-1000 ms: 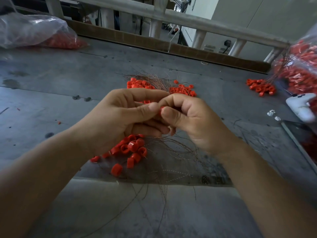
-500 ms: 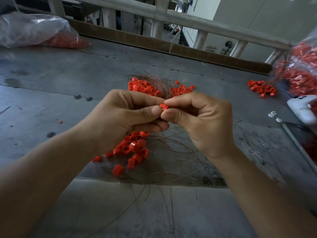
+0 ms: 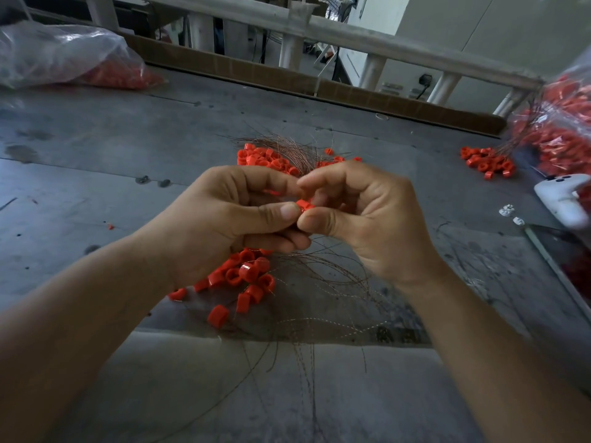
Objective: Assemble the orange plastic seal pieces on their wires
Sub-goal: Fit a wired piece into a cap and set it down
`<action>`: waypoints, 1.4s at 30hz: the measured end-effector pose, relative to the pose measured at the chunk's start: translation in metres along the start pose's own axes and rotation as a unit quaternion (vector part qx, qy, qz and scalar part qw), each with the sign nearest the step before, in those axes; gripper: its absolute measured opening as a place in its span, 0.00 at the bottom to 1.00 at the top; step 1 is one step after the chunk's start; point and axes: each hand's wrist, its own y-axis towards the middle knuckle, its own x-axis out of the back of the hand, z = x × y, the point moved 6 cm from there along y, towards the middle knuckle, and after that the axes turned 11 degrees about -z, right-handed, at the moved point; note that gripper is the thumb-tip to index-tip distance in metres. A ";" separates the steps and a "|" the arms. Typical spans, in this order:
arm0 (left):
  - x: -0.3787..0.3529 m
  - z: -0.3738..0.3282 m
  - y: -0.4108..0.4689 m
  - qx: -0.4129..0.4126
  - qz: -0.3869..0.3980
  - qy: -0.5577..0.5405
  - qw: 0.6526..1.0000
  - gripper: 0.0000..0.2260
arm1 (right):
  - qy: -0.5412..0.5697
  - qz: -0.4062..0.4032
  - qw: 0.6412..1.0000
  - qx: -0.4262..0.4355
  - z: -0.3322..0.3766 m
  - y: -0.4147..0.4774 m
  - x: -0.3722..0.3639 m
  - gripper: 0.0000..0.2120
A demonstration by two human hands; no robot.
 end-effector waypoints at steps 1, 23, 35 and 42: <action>0.000 0.000 0.000 0.003 0.002 -0.005 1.000 0.14 | -0.012 0.022 1.000 0.002 0.000 0.000 -0.002 0.11; -0.008 -0.005 -0.007 -0.075 0.014 0.072 0.994 0.24 | -0.030 0.073 0.996 -0.047 0.002 -0.010 -0.017 0.04; 0.001 -0.012 -0.001 -0.064 -0.026 -0.016 0.997 0.11 | 0.035 0.025 0.990 -0.135 -0.008 -0.004 -0.003 0.17; 0.011 -0.020 0.000 -0.075 -0.068 -0.090 0.991 0.09 | 0.063 0.077 0.983 -0.153 -0.004 -0.008 -0.010 0.07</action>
